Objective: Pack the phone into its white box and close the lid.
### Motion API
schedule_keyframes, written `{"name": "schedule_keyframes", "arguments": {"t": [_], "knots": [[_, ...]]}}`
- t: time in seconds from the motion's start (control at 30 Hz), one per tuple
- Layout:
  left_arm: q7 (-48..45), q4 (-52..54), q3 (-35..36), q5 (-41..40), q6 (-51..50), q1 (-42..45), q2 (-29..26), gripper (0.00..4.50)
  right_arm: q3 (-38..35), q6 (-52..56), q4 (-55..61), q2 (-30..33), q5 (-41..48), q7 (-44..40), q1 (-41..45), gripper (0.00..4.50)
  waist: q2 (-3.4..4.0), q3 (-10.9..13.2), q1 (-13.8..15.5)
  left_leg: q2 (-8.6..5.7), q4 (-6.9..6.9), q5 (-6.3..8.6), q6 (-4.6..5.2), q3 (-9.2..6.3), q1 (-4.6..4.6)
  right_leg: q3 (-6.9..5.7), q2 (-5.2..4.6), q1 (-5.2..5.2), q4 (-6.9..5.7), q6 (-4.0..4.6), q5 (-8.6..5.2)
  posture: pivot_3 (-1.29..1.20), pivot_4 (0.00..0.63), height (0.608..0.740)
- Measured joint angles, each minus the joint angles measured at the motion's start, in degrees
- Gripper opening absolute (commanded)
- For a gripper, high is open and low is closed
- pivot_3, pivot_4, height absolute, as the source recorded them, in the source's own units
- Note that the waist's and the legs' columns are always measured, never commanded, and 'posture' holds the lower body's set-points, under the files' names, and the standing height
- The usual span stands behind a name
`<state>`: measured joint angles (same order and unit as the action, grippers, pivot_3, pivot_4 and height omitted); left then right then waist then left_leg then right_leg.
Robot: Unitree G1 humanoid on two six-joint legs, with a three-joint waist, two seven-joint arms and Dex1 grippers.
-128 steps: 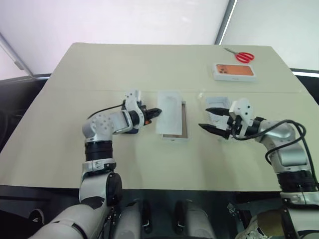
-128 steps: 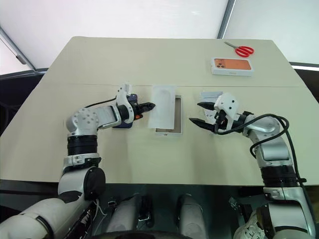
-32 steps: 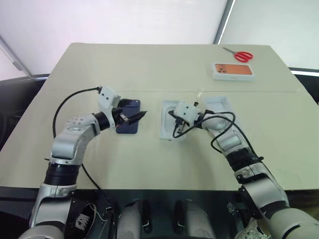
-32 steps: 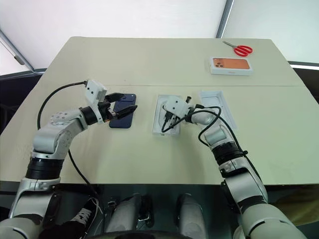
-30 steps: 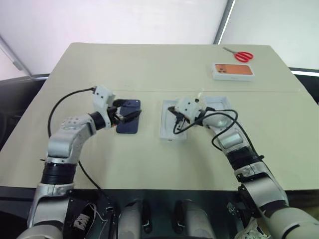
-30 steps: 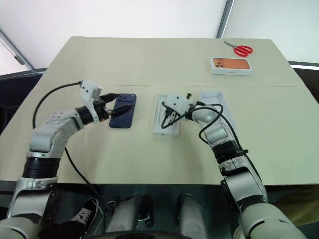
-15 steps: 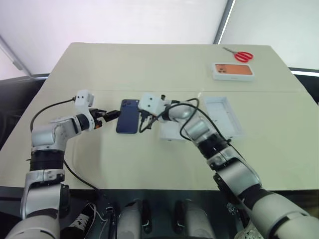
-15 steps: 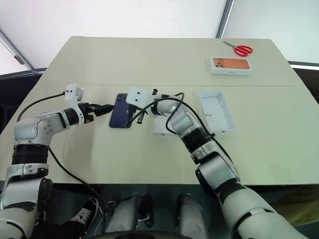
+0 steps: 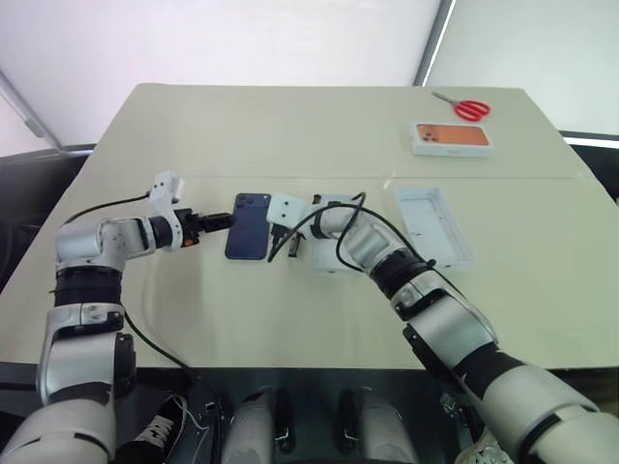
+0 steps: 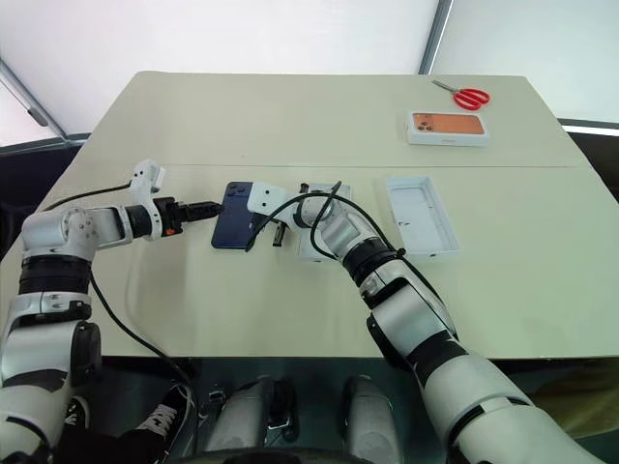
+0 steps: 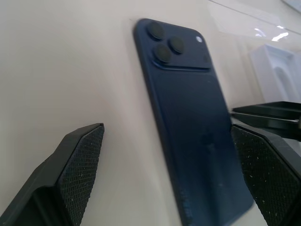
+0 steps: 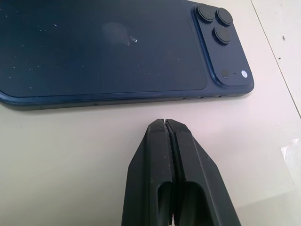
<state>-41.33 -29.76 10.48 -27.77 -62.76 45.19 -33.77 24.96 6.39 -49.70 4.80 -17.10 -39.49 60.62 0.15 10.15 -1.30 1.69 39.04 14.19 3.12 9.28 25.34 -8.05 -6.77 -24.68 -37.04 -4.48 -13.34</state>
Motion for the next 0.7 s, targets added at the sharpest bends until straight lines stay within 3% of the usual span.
{"name": "schedule_keyframes", "arguments": {"t": [0.3,0.7], "knots": [[0.01,-6.51,0.53,1.02,-0.80,4.06,2.44,4.50,-0.40,0.36,-0.09,-0.97,-0.07,-0.32,-0.01,0.04,0.05,-0.09,0.32,-0.05,0.00,0.06,-0.10,-0.01,-0.05,0.00,-0.03,0.05,0.00,-0.01,-0.01,0.00,0.150,0.738],[3.64,-4.96,2.69,1.02,-3.82,5.20,7.34,4.50,-0.86,0.70,-0.05,-1.41,-0.08,-1.15,-0.16,0.04,0.10,-0.17,0.55,-0.14,0.00,0.08,-0.14,-0.09,-0.11,0.01,-0.11,0.16,0.01,-0.03,-0.02,0.00,0.150,0.738]]}}
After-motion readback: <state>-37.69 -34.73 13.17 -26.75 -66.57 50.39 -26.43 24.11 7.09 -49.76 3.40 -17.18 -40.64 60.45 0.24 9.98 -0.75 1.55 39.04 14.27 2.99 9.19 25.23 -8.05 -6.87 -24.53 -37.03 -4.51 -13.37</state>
